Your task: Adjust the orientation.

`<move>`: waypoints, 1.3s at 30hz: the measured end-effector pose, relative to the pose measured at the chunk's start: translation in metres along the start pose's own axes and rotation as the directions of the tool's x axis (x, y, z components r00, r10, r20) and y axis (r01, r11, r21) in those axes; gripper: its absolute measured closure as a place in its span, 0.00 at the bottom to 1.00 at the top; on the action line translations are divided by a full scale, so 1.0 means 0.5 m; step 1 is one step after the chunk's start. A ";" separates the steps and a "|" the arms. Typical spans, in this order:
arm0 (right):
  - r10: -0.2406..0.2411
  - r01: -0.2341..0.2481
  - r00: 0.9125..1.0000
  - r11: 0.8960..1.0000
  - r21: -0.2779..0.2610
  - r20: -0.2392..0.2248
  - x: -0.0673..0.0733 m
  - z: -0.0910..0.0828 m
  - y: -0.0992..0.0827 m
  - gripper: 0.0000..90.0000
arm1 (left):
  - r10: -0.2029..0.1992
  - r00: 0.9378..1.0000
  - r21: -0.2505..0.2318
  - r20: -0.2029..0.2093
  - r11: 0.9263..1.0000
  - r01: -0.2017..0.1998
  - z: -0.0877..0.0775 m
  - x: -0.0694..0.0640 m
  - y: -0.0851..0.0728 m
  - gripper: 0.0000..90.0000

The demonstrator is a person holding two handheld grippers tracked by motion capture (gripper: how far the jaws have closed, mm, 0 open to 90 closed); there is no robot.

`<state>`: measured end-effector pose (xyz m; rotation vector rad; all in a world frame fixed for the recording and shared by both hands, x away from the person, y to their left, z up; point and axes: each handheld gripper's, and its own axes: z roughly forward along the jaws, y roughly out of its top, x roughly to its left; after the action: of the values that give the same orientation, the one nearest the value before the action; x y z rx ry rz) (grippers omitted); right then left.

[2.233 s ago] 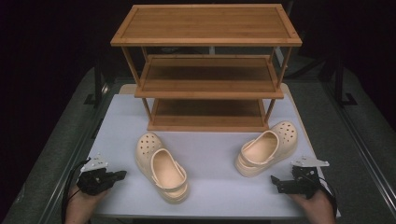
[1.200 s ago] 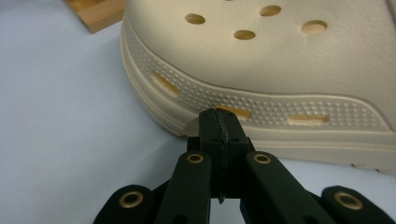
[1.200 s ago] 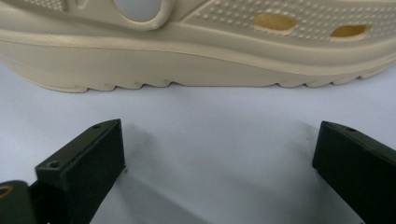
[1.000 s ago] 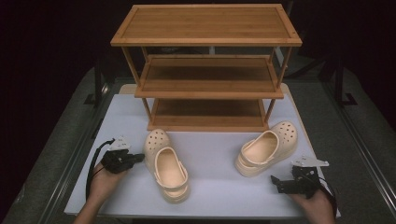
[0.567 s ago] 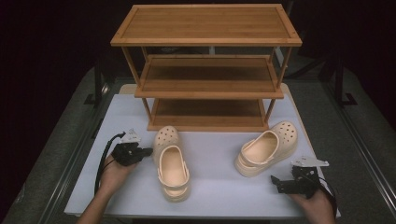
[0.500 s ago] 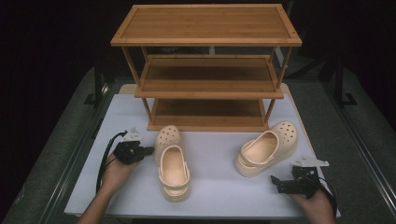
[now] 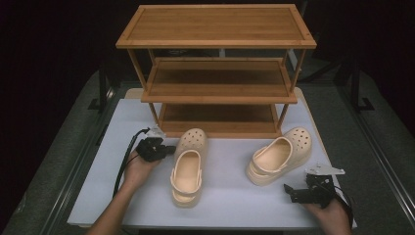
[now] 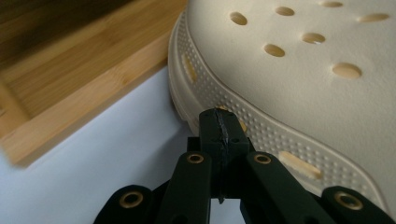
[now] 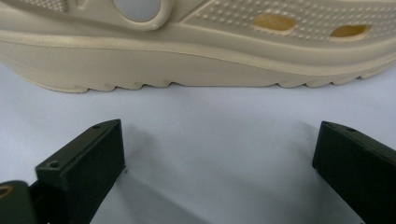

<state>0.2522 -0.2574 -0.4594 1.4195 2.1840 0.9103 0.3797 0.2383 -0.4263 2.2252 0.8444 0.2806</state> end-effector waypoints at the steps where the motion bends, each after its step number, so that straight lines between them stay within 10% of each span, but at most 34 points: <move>1: 0.000 0.000 1.000 1.000 0.000 0.000 0.000 0.000 0.000 0.02 | 0.005 1.000 0.006 -0.003 1.000 -0.005 0.003 0.000 0.003 1.00; 39: -0.001 0.001 1.000 1.000 0.000 0.001 0.000 0.000 0.000 0.02 | 0.058 0.997 0.008 0.044 0.998 -0.058 0.069 -0.024 0.062 1.00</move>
<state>0.2521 -0.2573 -0.4594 1.4183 2.1842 0.9091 0.4002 0.1951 -0.4286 2.2590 0.7597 0.2546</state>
